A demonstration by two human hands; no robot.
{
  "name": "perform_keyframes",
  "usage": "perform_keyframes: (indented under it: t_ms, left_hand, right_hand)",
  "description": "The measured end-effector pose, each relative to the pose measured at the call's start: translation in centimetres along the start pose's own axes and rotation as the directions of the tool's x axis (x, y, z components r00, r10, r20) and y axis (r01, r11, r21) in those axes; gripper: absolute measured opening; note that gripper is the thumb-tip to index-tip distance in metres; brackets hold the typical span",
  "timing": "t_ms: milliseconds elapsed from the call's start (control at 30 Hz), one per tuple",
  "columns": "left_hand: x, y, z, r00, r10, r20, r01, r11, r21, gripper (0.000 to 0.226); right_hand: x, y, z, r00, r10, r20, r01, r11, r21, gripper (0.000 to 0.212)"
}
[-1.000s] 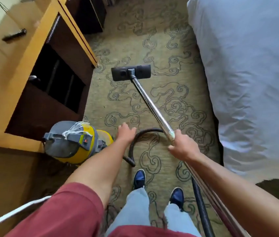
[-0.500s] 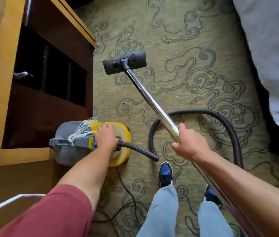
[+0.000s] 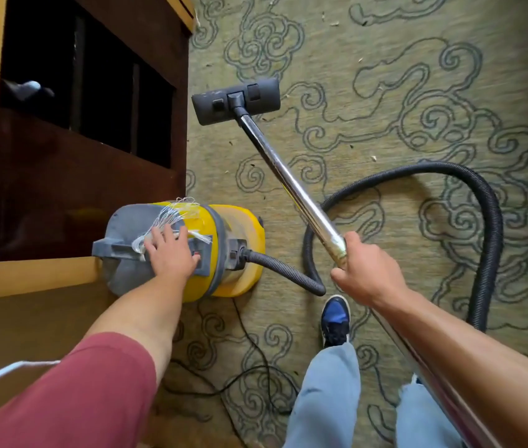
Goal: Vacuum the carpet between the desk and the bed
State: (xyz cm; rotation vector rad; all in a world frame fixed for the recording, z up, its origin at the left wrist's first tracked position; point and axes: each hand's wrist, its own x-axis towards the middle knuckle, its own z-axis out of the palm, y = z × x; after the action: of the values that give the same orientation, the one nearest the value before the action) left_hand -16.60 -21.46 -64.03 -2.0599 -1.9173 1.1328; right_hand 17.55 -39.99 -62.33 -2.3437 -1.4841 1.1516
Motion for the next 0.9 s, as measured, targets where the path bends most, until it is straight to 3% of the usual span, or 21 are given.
perform_keyframes:
  t_ms: [267, 900]
  left_hand:
    - [0.5, 1.1, 2.3, 0.997, -0.07, 0.015, 0.07, 0.997, -0.014, 0.058]
    - [0.4, 1.6, 3.1, 0.99, -0.124, -0.066, 0.12, 0.991, -0.063, 0.046]
  right_hand:
    - [0.8, -2.4, 0.8, 0.999, -0.006, 0.042, 0.007, 1.0, -0.01, 0.038]
    - [0.7, -4.8, 2.1, 0.999, -0.023, 0.048, 0.024, 1.0, -0.013, 0.035]
